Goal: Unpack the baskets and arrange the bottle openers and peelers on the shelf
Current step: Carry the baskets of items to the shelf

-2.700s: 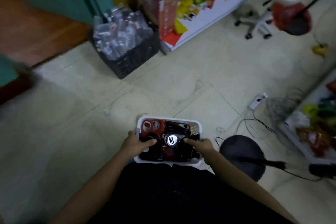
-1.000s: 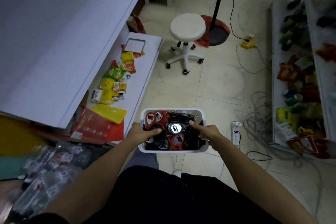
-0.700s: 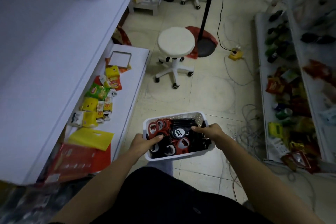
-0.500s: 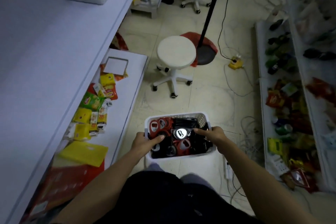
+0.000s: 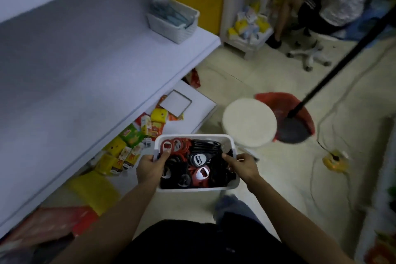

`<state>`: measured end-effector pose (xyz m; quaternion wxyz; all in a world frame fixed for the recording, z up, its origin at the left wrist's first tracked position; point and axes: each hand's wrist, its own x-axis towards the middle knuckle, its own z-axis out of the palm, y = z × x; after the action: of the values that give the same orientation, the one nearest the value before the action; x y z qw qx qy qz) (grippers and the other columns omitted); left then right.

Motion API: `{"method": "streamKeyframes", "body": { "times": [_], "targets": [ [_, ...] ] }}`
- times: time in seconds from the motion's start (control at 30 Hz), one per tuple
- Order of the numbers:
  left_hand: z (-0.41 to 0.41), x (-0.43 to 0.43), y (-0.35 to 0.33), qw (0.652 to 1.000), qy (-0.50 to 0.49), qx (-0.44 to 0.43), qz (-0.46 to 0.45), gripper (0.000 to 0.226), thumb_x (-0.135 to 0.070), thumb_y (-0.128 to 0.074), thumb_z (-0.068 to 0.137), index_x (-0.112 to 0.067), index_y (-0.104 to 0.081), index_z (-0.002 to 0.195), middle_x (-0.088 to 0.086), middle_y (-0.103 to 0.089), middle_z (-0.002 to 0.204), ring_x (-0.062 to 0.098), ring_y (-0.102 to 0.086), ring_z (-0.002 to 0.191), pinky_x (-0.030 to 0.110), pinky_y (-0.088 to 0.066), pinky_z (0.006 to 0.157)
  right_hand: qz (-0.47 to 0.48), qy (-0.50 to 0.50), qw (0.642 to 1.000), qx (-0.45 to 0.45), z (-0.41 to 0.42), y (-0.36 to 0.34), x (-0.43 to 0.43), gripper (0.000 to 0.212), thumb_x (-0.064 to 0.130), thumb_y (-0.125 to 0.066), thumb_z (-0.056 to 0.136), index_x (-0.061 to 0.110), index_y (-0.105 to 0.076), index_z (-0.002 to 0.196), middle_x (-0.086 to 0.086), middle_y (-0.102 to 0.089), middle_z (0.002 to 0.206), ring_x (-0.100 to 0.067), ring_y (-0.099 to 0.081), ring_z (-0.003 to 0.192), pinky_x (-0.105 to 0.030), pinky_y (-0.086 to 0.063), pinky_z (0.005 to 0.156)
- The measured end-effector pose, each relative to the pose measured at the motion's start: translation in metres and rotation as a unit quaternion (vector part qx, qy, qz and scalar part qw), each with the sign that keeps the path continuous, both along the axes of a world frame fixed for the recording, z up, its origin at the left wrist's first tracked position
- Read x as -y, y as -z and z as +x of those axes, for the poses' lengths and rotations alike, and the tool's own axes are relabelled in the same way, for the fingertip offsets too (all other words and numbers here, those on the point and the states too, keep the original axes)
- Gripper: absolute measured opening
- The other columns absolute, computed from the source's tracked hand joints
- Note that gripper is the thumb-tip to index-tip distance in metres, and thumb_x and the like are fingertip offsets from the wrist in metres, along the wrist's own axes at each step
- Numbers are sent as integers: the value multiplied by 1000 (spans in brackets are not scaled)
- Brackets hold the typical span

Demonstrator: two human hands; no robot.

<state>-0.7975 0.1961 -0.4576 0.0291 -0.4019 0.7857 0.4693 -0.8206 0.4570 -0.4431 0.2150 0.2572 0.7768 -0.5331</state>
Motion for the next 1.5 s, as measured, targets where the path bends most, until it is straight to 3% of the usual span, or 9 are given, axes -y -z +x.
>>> {"method": "streamKeyframes", "body": {
  "times": [0.17,0.43,0.6,0.87,1.03,1.17,1.3,1.4,1.5],
  "targets": [
    [-49,-34,-37,996,-69,-46,17,56,-50,-72,77,-18,-38,44,-5,-36,33,15,-40,41,27,-26,44,-7,-80,995,-64,-97,-34,-25,42,43,-78,74,6,-58,74,-11,-66,73,-23,-63,68,-33,-48,66],
    [-114,-36,-68,991,-96,-95,22,41,-58,-79,60,-22,-61,66,-12,-60,59,6,-59,58,16,-41,45,-111,-185,972,-94,-205,-69,5,38,27,-85,69,3,-70,96,-9,-74,92,-21,-71,87,-28,-59,71],
    [-153,4,-73,995,-81,-56,30,93,-64,-83,49,-1,-55,112,10,-68,100,25,-66,89,39,-56,75,-102,-201,970,-88,-255,-80,48,61,30,-88,64,-5,-63,107,-17,-70,101,-28,-69,94,-43,-57,85],
    [-222,73,-68,993,-104,-59,20,87,-64,-81,54,-4,-52,111,5,-65,98,14,-61,78,23,-44,55,-108,-226,966,-62,-347,-76,132,69,41,-85,65,4,-57,115,-10,-67,107,-23,-67,94,-35,-57,80],
    [-255,94,-62,991,-49,-109,66,57,-31,-87,63,-6,-61,108,13,-68,108,24,-66,99,42,-54,88,-103,-216,970,-43,-396,-68,174,52,41,-73,80,15,-49,118,-1,-57,97,-6,-56,77,-20,-46,55],
    [-268,92,-50,995,-66,-69,35,87,-37,-84,66,-5,-43,136,16,-48,135,29,-44,127,47,-40,106,-85,-242,965,-60,-417,-69,191,43,31,-70,85,13,-54,120,-2,-61,102,-9,-60,80,-12,-47,55],
    [-280,82,-42,989,-136,-48,38,91,-40,-71,81,-21,-16,150,15,-7,154,29,-16,140,41,-27,109,54,-427,895,-121,-418,-61,180,77,37,-71,83,15,-33,146,-13,-46,138,-30,-45,127,-41,-41,105],
    [-293,88,-37,990,-105,-85,30,71,-28,-59,92,-14,-19,148,16,-22,151,28,-25,138,34,-30,105,238,-553,781,-169,-413,-51,166,110,61,-66,77,16,1,153,-19,-3,158,-31,-5,146,-45,-16,118],
    [-301,85,-31,988,-120,-100,-14,52,-31,-46,98,-11,-27,142,20,-41,138,35,-41,125,34,-38,89,273,-570,754,-179,-417,-43,159,113,69,-57,78,16,12,152,-18,17,157,-32,10,146,-44,-7,119]
  ]
}}
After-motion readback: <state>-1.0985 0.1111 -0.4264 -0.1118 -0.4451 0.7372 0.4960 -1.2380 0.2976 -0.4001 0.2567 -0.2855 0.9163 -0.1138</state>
